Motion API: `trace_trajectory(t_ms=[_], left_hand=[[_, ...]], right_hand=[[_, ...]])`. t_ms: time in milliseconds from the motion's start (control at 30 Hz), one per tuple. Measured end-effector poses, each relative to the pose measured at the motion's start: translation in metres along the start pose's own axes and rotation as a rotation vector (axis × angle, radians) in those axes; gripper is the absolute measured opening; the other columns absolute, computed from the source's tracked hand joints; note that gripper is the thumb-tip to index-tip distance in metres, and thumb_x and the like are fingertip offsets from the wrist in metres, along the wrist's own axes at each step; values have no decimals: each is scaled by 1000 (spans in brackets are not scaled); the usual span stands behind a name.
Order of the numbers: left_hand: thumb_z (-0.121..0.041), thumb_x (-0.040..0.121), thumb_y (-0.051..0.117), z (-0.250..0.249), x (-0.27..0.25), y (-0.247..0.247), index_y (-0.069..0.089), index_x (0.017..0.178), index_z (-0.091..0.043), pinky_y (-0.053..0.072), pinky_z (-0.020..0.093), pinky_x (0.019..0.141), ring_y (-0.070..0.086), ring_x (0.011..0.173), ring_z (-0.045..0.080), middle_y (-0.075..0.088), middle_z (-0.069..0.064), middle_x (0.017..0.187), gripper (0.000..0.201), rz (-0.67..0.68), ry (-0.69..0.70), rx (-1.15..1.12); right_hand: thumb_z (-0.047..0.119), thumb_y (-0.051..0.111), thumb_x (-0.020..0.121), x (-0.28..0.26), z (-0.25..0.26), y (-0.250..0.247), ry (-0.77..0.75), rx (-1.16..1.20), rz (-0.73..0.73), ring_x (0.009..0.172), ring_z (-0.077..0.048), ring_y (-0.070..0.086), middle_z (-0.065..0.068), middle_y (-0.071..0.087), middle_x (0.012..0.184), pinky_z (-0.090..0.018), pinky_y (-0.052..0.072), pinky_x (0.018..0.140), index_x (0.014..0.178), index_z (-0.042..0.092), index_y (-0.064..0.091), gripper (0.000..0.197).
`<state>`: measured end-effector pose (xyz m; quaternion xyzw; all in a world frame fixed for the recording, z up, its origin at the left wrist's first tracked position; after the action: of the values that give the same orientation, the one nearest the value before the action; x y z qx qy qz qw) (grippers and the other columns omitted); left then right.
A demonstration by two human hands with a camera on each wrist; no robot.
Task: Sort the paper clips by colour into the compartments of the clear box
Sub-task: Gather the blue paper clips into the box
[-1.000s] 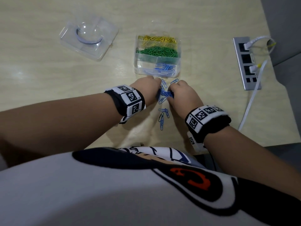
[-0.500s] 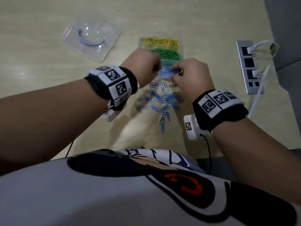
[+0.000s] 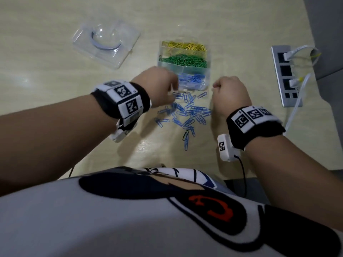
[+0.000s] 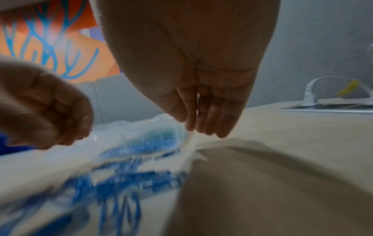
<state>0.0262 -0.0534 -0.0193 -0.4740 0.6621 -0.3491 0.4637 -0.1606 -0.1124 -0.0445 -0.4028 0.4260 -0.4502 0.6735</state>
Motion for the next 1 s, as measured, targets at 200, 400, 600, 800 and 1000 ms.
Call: trace_trajectory(t_ms=[200,400,600,800,1000], left_hand=[[-31,62,81,9,-21,54,45,119,-13,51,39,79,58,92,33,50,12,108,70,302,-113,100],[-25,83,60,-1,-13,51,47,120,-8,48,37,81,58,96,34,58,14,106,43,184,-29,37],[-28,70,75,12,-26,57,46,118,-8,46,35,74,58,96,35,58,16,108,60,276,-51,142],[-28,71,76,10,-24,57,47,118,-11,45,34,70,59,94,34,60,14,103,58,223,-71,118],[-30,68,78,13,-23,58,49,116,-13,50,36,74,59,93,33,61,12,101,60,238,-88,123]], right_hand=[[-2,45,85,-32,15,41,-222,-78,153,115,-32,41,-12,46,125,-39,39,95,128,14,54,46],[10,53,87,-47,17,37,-180,21,230,114,-28,49,-8,46,124,-38,43,98,125,19,54,38],[28,62,80,-71,7,32,-115,-141,395,91,-27,58,-4,56,95,-35,49,80,90,21,56,14],[48,68,75,-90,28,51,-156,-162,431,77,-23,59,-3,63,79,-29,40,61,77,16,62,33],[23,63,81,-78,24,46,-152,-156,385,91,-26,62,-5,68,92,-33,52,76,88,19,68,9]])
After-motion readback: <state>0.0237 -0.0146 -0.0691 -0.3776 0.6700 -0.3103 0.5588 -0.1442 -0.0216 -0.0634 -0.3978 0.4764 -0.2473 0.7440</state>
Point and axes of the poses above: each hand's wrist, its own x-axis towards the middle knuckle, its own y-axis out of the palm, z = x × y, the point moved 5 cm from there along x, towards the middle knuckle
